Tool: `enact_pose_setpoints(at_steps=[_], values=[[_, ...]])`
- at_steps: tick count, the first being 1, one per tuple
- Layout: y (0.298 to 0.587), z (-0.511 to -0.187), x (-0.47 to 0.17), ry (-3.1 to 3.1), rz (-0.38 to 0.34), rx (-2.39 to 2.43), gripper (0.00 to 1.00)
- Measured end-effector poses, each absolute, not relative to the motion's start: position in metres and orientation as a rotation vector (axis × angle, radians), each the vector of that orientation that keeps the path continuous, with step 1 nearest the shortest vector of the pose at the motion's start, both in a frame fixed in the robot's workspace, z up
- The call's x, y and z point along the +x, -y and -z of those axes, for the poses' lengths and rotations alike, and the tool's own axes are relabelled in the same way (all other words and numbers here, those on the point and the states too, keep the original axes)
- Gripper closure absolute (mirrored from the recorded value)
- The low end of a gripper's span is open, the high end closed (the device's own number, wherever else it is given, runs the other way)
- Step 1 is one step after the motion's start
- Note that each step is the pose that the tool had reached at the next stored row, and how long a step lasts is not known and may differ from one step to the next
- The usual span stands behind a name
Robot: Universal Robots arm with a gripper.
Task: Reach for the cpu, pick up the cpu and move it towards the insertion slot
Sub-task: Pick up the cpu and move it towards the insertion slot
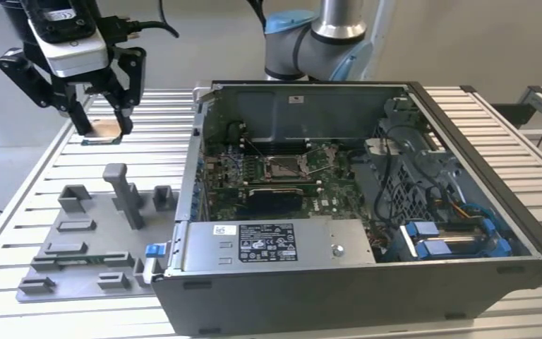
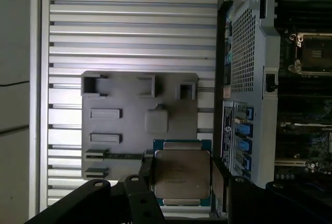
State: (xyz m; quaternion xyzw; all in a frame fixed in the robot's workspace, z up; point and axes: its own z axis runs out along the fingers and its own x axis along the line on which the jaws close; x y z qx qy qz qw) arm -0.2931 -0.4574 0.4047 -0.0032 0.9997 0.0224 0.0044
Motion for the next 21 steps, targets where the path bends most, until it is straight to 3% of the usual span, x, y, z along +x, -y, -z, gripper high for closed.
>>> enact_pose_setpoints(at_steps=[21], values=[[0.457,-0.404,-0.246,-3.132,-0.07,-0.015,1.0]])
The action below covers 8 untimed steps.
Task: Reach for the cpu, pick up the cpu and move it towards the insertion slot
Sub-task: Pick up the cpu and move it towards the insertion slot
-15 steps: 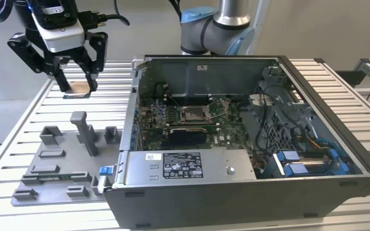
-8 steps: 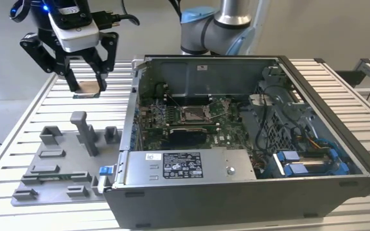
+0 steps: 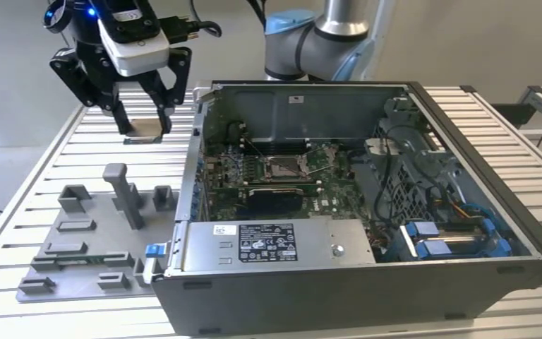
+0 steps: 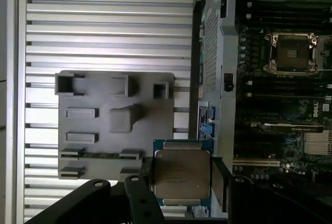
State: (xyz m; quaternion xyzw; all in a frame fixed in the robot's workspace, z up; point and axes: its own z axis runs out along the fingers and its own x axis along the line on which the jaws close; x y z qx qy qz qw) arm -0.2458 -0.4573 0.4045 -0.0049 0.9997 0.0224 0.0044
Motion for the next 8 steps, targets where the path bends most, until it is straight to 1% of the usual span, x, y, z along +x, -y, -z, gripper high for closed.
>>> enact_pose_setpoints(at_steps=[8], values=[[0.457,-0.404,-0.224,-3.132,-0.07,-0.017,1.0]])
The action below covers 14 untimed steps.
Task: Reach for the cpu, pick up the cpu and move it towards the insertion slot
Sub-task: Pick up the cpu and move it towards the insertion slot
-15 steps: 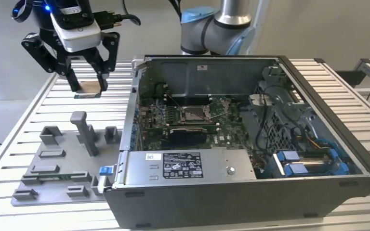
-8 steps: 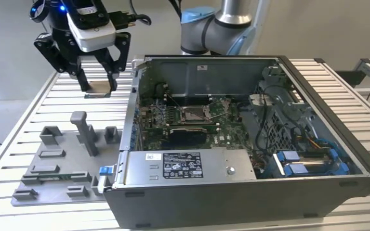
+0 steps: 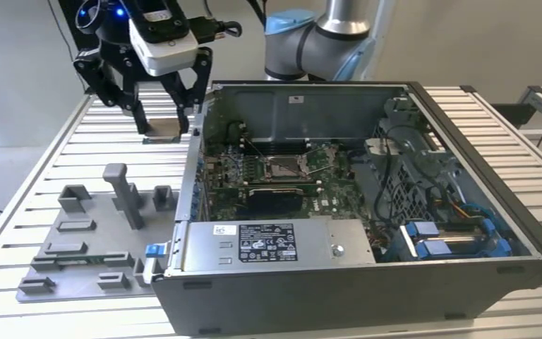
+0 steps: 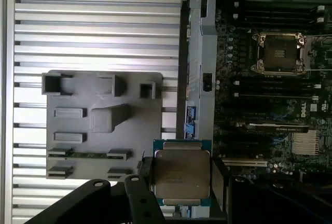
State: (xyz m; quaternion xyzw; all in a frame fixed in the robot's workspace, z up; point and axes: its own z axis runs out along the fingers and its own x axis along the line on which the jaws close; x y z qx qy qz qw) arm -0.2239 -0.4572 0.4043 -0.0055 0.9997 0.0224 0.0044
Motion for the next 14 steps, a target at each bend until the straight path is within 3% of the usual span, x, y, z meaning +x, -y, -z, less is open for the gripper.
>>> enact_pose_setpoints(at_steps=[14], values=[[0.456,-0.403,-0.17,-3.132,-0.07,-0.021,1.0]])
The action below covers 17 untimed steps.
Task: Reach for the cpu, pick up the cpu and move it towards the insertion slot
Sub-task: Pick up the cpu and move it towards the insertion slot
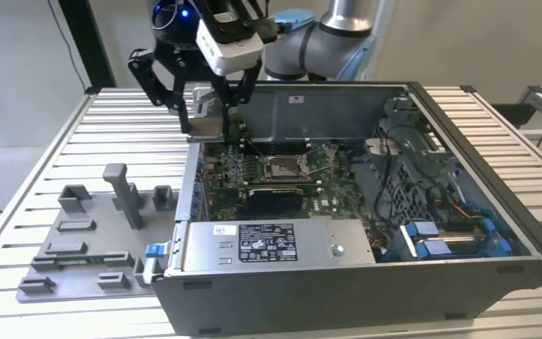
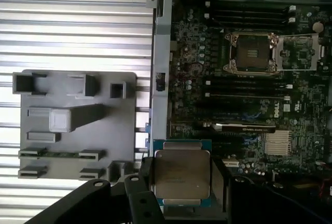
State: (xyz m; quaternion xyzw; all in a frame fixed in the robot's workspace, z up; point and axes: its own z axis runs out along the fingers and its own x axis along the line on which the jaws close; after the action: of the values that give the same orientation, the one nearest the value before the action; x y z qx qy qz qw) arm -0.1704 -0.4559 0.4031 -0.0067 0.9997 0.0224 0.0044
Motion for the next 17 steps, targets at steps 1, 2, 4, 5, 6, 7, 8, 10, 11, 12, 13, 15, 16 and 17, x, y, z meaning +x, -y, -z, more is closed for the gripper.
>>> enact_pose_setpoints(at_steps=[1,2,4,5,6,7,8,10,11,12,13,15,16,17], values=[[0.455,-0.403,-0.166,-3.132,-0.07,-0.021,1.0],[0.455,-0.403,-0.161,-3.132,-0.07,-0.021,1.0],[0.454,-0.403,-0.152,-3.132,-0.07,-0.021,1.0],[0.454,-0.402,-0.148,-3.132,-0.07,-0.021,1.0],[0.453,-0.402,-0.143,-3.132,-0.07,-0.021,1.0],[0.453,-0.402,-0.138,-3.132,-0.07,-0.021,1.0],[0.452,-0.402,-0.134,-3.132,-0.07,-0.021,1.0],[0.452,-0.402,-0.125,-3.132,-0.07,-0.021,1.0],[0.451,-0.402,-0.12,-3.132,-0.07,-0.021,1.0],[0.451,-0.402,-0.116,-3.132,-0.07,-0.021,1.0],[0.451,-0.402,-0.111,-3.132,-0.07,-0.021,1.0],[0.451,-0.401,-0.102,-3.132,-0.07,-0.021,1.0],[0.451,-0.401,-0.098,-3.132,-0.07,-0.021,1.0],[0.451,-0.401,-0.093,-3.132,-0.07,-0.021,1.0]])
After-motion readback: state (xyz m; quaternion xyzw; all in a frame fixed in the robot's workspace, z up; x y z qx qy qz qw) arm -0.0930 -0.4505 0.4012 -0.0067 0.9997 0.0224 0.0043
